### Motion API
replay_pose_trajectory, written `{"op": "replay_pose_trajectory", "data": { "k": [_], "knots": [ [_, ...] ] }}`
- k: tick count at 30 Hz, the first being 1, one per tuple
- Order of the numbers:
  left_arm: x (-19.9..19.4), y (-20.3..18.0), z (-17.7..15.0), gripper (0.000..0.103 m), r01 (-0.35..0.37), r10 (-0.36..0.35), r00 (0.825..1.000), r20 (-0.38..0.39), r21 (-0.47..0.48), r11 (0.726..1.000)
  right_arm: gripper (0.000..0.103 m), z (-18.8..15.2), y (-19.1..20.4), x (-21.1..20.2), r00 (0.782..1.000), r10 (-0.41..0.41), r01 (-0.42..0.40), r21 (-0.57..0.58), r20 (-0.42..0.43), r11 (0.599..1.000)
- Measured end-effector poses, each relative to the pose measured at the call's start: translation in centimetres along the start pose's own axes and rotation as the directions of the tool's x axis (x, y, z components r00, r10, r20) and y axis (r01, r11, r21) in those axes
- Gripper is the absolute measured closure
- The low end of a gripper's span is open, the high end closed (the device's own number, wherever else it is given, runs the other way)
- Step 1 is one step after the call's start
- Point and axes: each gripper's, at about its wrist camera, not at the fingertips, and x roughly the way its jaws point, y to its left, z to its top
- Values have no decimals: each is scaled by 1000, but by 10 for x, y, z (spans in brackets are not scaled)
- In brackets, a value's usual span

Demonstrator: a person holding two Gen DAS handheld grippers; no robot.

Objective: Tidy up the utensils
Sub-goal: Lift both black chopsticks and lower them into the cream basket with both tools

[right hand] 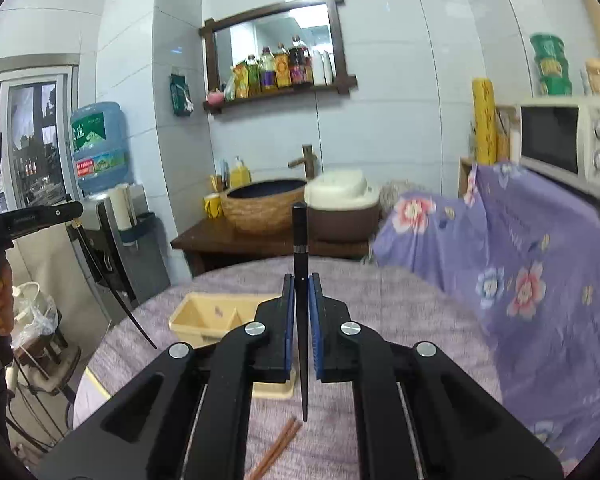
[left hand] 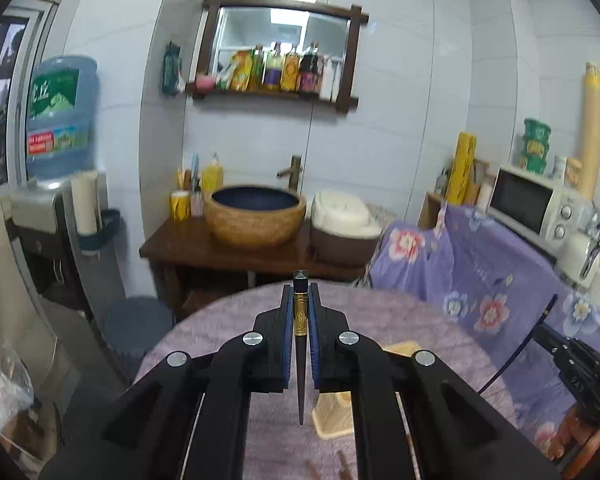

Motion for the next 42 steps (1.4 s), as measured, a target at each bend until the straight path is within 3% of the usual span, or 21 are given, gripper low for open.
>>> {"op": "replay_pose_trajectory", "data": {
  "k": [4, 8, 19, 22, 27, 37, 42],
  "knots": [
    [-3, -17, 35, 95, 51, -50, 998, 46, -17, 999, 95, 46, 15, 2, 996, 49, -50, 11, 70, 999],
    [8, -37, 43, 95, 58, -58, 996, 70, 5, 998, 95, 65, 33, 17, 993, 72, -73, 7, 91, 997],
    [75, -57, -27, 95, 48, -47, 999, -13, 9, 999, 95, 16, 36, 78, 999, 36, -36, 35, 19, 999],
    [83, -51, -35, 95, 58, -59, 997, -43, -10, 998, 95, 26, 39, 74, 998, 47, -48, 21, 33, 999],
    [82, -46, -31, 95, 46, -46, 998, -32, -10, 999, 95, 53, 50, 62, 993, 49, -47, -23, 104, 999],
    [92, -45, -44, 95, 39, -39, 997, -64, 1, 999, 98, 35, 43, 80, 997, 45, -46, 15, 67, 999],
    [95, -42, -48, 95, 43, -44, 996, -73, -13, 999, 101, 55, 45, 69, 992, 42, -42, 2, 119, 999]
  ]
}}
